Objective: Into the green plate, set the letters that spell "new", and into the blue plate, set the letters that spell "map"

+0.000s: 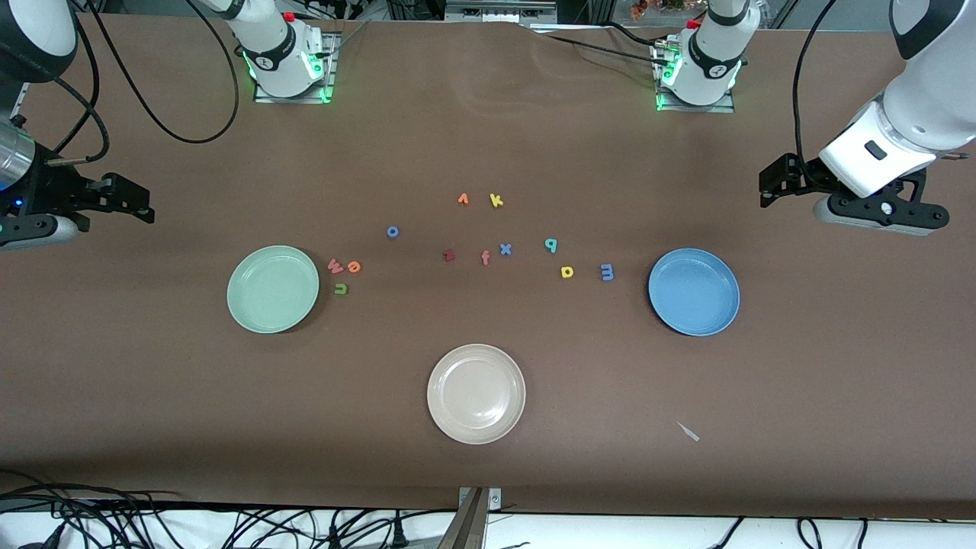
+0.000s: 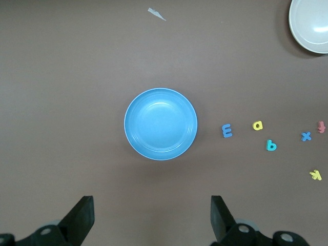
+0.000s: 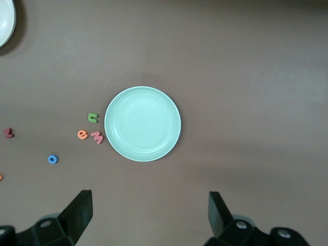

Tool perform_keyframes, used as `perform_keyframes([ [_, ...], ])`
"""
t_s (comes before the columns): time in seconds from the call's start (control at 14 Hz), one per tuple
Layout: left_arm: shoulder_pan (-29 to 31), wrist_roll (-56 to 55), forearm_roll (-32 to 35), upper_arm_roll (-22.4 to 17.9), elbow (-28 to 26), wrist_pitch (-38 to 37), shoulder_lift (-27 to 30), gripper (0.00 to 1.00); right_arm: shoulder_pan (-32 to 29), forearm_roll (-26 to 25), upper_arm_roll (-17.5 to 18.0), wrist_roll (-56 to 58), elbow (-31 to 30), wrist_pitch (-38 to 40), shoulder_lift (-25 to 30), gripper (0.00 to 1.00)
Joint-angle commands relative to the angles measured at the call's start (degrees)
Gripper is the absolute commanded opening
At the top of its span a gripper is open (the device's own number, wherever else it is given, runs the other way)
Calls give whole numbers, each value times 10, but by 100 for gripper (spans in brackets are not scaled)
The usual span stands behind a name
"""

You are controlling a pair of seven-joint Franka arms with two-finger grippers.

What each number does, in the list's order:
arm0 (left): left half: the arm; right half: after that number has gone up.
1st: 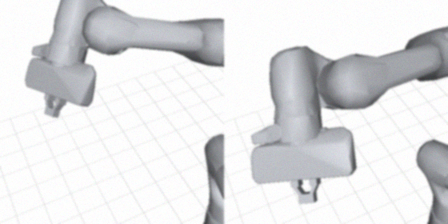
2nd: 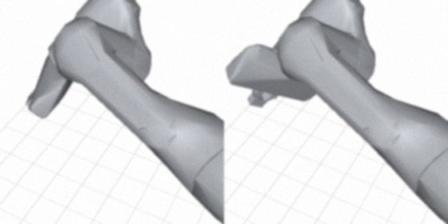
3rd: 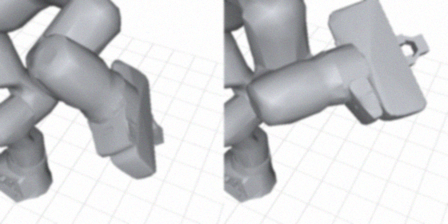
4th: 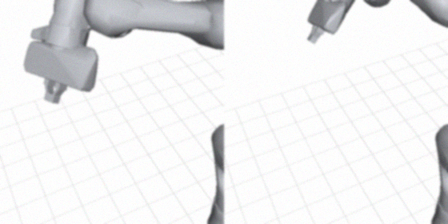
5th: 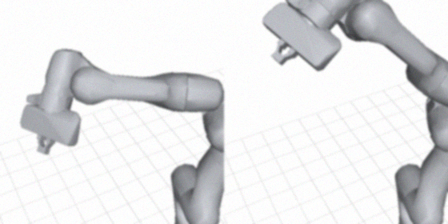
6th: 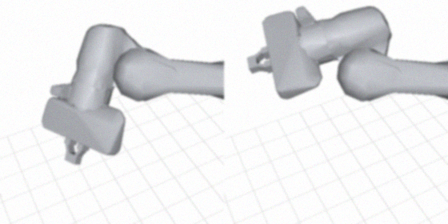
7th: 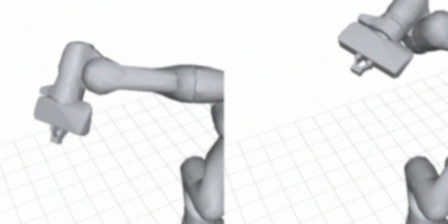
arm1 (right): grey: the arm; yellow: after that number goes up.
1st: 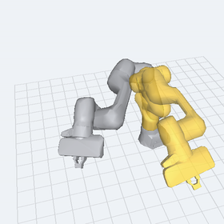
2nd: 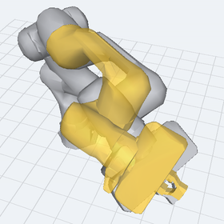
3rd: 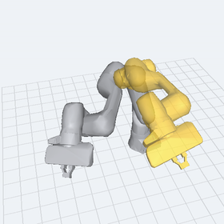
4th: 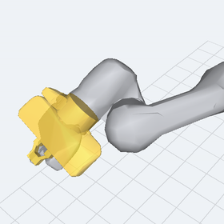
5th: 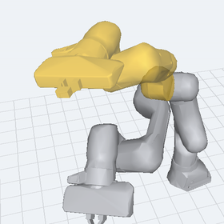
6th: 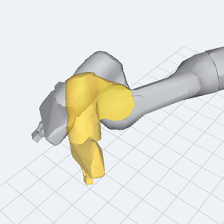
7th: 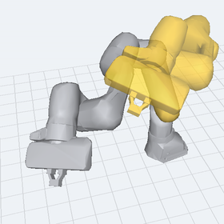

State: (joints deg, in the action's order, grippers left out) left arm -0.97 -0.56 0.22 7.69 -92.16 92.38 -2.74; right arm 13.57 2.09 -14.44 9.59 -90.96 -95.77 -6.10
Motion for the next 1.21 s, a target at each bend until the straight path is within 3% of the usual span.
perform_keyframes([
  [0.0, 3, 10, 16, 6, 1, 8, 1, 100, -2, 13, 0, 3, 7, 9, 4, 100],
  [1.14, 4, 10, 15, 7, 9, 20, -7, 100, -2, 13, -2, 3, 6, 13, 4, 100],
])
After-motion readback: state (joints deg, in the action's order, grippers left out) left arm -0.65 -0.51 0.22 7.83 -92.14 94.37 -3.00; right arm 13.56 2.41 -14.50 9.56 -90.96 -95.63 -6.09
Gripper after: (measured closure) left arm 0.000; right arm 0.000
